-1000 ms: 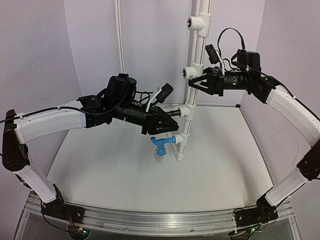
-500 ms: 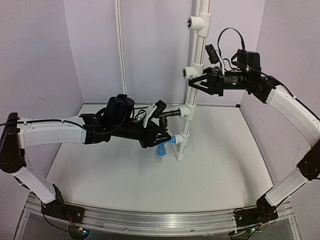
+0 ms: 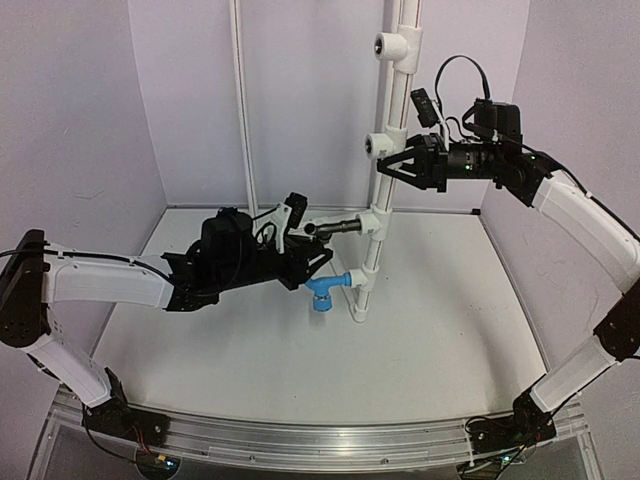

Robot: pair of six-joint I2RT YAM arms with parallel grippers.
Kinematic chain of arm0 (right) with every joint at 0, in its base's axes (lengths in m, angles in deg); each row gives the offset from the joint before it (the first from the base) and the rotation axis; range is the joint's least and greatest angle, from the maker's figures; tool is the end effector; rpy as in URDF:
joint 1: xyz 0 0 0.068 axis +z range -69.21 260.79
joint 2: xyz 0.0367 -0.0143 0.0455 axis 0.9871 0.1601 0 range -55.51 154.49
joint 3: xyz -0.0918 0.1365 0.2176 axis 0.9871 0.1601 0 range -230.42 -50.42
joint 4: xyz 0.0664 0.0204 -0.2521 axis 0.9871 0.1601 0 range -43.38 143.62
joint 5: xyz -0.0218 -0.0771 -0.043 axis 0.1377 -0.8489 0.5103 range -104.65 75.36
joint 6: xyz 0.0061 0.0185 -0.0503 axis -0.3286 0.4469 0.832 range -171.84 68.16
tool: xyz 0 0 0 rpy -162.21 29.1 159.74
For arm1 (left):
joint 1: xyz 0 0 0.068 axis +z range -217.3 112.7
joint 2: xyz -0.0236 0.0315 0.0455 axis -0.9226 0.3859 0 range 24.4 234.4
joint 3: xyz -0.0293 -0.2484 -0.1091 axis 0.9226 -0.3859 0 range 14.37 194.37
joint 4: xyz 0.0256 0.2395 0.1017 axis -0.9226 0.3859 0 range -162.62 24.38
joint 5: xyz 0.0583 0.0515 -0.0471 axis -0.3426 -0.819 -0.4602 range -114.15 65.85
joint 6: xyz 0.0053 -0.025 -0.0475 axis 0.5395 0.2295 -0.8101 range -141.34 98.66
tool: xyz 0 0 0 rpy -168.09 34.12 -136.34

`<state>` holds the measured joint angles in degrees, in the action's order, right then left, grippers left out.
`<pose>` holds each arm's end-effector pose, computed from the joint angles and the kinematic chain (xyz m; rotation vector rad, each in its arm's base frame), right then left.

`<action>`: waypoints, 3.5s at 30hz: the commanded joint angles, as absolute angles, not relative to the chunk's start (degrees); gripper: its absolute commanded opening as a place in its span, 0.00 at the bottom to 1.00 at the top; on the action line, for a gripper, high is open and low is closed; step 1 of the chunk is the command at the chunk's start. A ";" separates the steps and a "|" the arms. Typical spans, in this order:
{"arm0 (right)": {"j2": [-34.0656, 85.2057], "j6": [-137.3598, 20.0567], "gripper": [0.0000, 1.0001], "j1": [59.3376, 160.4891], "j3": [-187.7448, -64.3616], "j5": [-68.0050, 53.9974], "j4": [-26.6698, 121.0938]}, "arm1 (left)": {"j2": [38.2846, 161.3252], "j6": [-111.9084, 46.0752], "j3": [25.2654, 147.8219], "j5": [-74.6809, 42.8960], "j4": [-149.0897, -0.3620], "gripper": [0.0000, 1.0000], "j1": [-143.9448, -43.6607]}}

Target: Install the water faucets

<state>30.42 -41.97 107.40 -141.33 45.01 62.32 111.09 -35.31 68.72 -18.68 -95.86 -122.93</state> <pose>0.2818 0.1757 0.4407 -1.2388 1.2990 1.1154 0.1959 -0.2923 0.2793 0.7200 1.6832 -0.9617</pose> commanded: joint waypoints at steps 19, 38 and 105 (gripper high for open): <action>31.64 -44.98 0.00 106.46 -139.48 39.76 72.98 | 115.21 -44.32 66.76 -15.48 -121.58 0.27 -115.65; 31.76 -44.64 0.00 106.51 -139.51 39.50 73.17 | 115.59 -41.33 77.66 3.97 -116.11 0.29 -114.62; 33.15 -43.84 0.00 106.51 -141.26 39.66 73.78 | 119.45 -41.53 115.03 21.77 -53.67 0.50 -115.32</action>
<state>30.45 -41.40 107.20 -141.93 45.45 63.89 122.78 -44.82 115.81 20.25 -52.02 -113.50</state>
